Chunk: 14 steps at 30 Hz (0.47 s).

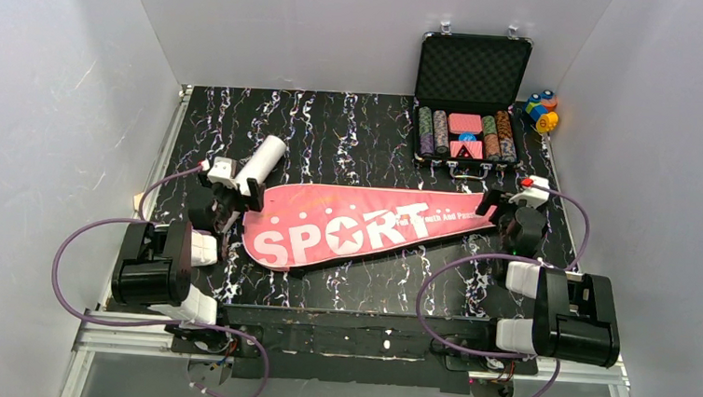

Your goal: Pack up the badminton gear

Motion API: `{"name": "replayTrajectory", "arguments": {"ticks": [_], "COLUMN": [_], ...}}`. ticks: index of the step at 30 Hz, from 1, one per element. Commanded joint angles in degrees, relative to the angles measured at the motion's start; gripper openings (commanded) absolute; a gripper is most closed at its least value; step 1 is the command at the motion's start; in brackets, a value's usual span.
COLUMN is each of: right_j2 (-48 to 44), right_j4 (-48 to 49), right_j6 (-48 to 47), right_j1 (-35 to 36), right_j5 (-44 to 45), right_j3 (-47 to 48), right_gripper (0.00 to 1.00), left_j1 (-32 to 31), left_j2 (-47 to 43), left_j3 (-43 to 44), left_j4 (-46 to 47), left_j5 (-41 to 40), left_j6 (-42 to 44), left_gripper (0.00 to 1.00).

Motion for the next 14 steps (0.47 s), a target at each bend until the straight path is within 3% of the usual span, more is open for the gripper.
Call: {"name": "replayTrajectory", "arguments": {"ticks": [1, 14], "right_j2": [-0.5, -0.5], "right_j4": [-1.1, -1.1], "right_j6": [-0.2, -0.2], "right_j1": [-0.1, 0.0], "right_j5": [-3.3, -3.4], "right_j3": [-0.1, 0.0], "right_gripper": [0.91, 0.92], "left_j1": [-0.2, -1.7], "left_j2": [-0.6, -0.8], "left_j3": [0.4, 0.6], "left_j4": [0.6, -0.1], "left_j5": [0.0, -3.0], "left_j6": [0.9, 2.2], "left_gripper": [0.98, 0.98]}}
